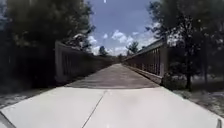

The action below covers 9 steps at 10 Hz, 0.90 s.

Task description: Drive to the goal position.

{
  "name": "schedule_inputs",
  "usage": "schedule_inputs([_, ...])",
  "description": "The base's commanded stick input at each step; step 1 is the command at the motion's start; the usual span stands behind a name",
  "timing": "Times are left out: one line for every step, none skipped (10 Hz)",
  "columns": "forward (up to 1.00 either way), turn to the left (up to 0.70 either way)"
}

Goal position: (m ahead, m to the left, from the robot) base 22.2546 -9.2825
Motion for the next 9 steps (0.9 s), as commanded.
schedule_inputs([0.5, 0.01])
schedule_inputs([0.5, 0.01])
schedule_inputs([0.5, 0.01])
schedule_inputs([0.5, 0.01])
schedule_inputs([0.5, 0.01])
schedule_inputs([0.5, 0.01])
schedule_inputs([0.5, 0.01])
schedule_inputs([0.5, 0.01])
schedule_inputs([0.5, 0.01])
